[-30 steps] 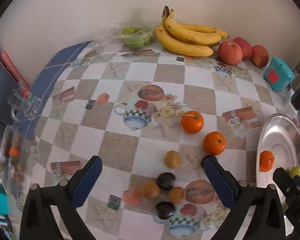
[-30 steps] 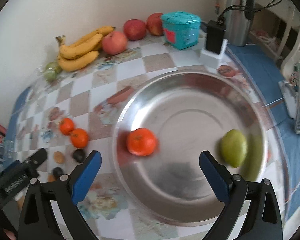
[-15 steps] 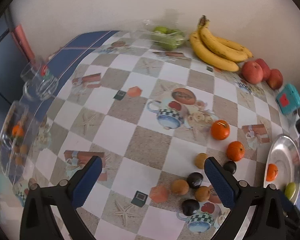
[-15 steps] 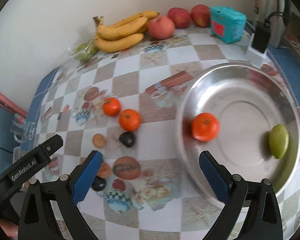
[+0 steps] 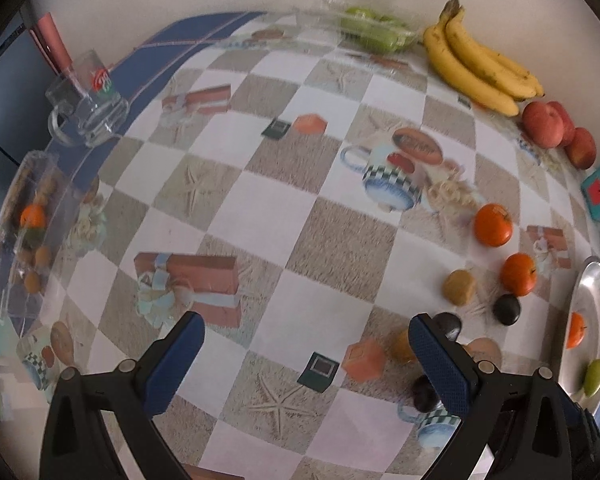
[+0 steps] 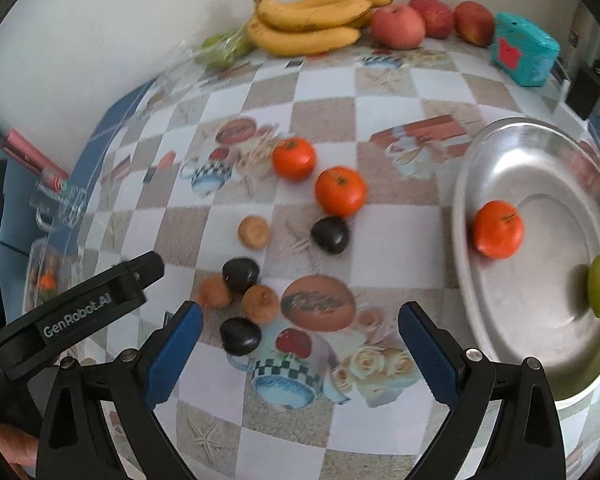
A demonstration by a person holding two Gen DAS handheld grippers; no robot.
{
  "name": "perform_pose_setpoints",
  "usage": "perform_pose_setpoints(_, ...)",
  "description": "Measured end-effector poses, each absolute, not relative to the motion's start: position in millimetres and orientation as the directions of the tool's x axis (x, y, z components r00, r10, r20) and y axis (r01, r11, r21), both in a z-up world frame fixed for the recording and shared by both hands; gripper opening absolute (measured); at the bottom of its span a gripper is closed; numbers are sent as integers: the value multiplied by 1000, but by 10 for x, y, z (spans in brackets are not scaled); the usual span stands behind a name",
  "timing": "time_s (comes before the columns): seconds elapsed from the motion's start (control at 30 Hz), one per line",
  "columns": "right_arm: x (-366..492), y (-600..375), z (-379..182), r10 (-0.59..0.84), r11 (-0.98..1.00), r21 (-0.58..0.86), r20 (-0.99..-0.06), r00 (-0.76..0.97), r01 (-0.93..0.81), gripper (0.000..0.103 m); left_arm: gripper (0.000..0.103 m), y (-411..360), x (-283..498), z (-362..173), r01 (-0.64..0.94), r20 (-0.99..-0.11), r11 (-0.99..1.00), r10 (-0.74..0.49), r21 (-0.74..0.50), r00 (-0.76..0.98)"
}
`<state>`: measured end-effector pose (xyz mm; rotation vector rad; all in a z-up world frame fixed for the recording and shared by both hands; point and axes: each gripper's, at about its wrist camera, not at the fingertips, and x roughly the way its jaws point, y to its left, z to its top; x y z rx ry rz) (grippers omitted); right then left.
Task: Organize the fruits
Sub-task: 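Grasp a dark purple plum with the right gripper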
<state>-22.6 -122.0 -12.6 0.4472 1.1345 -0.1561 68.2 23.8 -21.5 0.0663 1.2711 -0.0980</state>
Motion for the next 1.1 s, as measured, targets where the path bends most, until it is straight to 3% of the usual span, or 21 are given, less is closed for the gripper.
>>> perform_pose_setpoints(0.23,-161,-1064,-267,121,915,251,-917,379,316,97,103,306,710,-478,63,-978,998,-12,1,206)
perform_pose_setpoints(0.37,-123,-973,-335,129,924,243,-924,360,294,73,103,406,730,-509,14,-980,1000,-8,-5,197)
perform_pose_setpoints(0.93,2,-790,-401,174,939,262,-921,348,222,40,103,485,732,-591,-28,-983,998,-46,-51,175)
perform_pose_setpoints(1.1,-20,-830,-401,188,931,280,-918,349,235,36,103,458,749,-542,-23,-983,998,-46,-51,179)
